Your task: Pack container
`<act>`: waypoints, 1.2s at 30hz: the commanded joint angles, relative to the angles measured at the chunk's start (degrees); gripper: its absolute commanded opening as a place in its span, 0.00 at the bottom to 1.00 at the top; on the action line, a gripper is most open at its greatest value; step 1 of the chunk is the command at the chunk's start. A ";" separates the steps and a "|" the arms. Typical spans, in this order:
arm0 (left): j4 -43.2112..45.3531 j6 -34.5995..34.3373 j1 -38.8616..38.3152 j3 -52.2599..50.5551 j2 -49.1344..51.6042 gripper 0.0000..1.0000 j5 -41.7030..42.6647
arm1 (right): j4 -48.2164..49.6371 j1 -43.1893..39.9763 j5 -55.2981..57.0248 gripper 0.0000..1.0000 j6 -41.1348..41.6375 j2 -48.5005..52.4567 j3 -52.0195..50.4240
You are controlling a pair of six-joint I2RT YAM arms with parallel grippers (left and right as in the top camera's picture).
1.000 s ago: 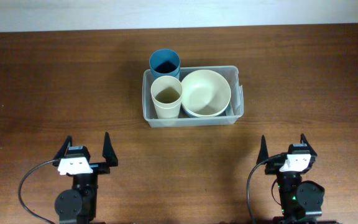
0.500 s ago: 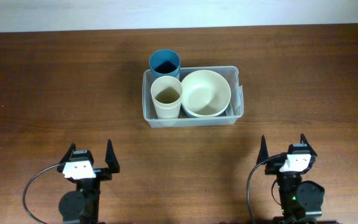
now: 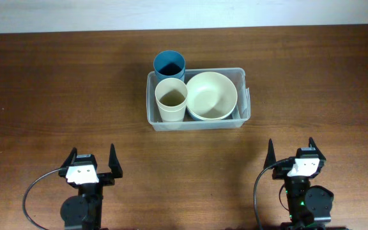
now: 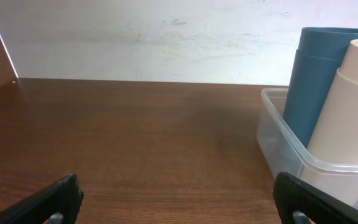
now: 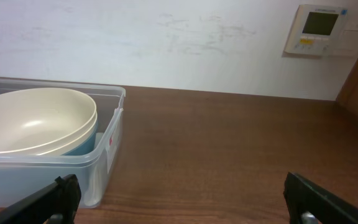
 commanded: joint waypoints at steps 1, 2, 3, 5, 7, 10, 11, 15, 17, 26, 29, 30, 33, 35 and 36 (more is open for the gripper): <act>0.76 1.07 -0.20 -0.46 0.33 1.00 -0.33 | -0.42 -0.37 -0.09 0.99 0.26 -0.55 -0.33; 1.53 1.07 -0.20 -0.46 0.31 1.00 -0.33 | -0.42 -0.37 -0.09 0.99 0.26 -0.55 -0.33; 2.32 1.07 -0.22 -0.46 0.26 1.00 -0.33 | -0.42 -0.37 -0.09 0.99 0.26 -0.55 -0.33; 3.15 1.09 -0.17 -0.46 -0.02 1.00 -0.35 | -0.42 -0.37 -0.09 0.99 0.26 -0.55 -0.33; 2.97 1.09 -0.09 -0.44 -0.92 1.00 -0.37 | -0.42 -0.37 -0.11 0.99 0.26 -0.55 -0.33; 2.45 1.09 -0.20 -0.44 -0.83 1.00 -0.37 | -0.42 -0.37 -0.11 0.99 0.26 -0.55 -0.33; 2.05 1.09 -0.22 -0.46 -0.83 1.00 -0.35 | -0.42 -0.37 -0.09 0.99 0.26 -0.55 -0.33; 0.24 1.09 -0.11 -0.44 -0.68 1.00 -0.37 | -0.42 -0.37 -0.09 0.99 0.26 -0.55 -0.33; 0.24 1.09 -0.11 -0.44 -0.68 1.00 -0.37 | -0.42 -0.37 -0.09 0.99 0.26 -0.55 -0.33; 0.24 1.09 -0.11 -0.44 -0.68 1.00 -0.37 | -0.42 -0.37 -0.09 0.99 0.26 -0.55 -0.33; 0.24 1.09 -0.11 -0.44 -0.68 1.00 -0.37 | -0.42 -0.37 -0.09 0.99 0.26 -0.55 -0.33; 0.24 1.09 -0.11 -0.44 -0.68 1.00 -0.37 | -0.42 -0.37 -0.09 0.99 0.26 -0.55 -0.33; 0.24 1.09 -0.11 -0.44 -0.68 1.00 -0.37 | -0.42 -0.37 -0.09 0.99 0.26 -0.55 -0.33; 0.24 1.09 -0.11 -0.44 -0.68 1.00 -0.37 | -0.42 -0.37 -0.11 0.99 0.26 -0.55 -0.33; 0.24 1.07 -0.11 -0.44 -0.68 1.00 -0.37 | -0.42 -0.37 -0.09 0.99 0.26 -0.55 -0.33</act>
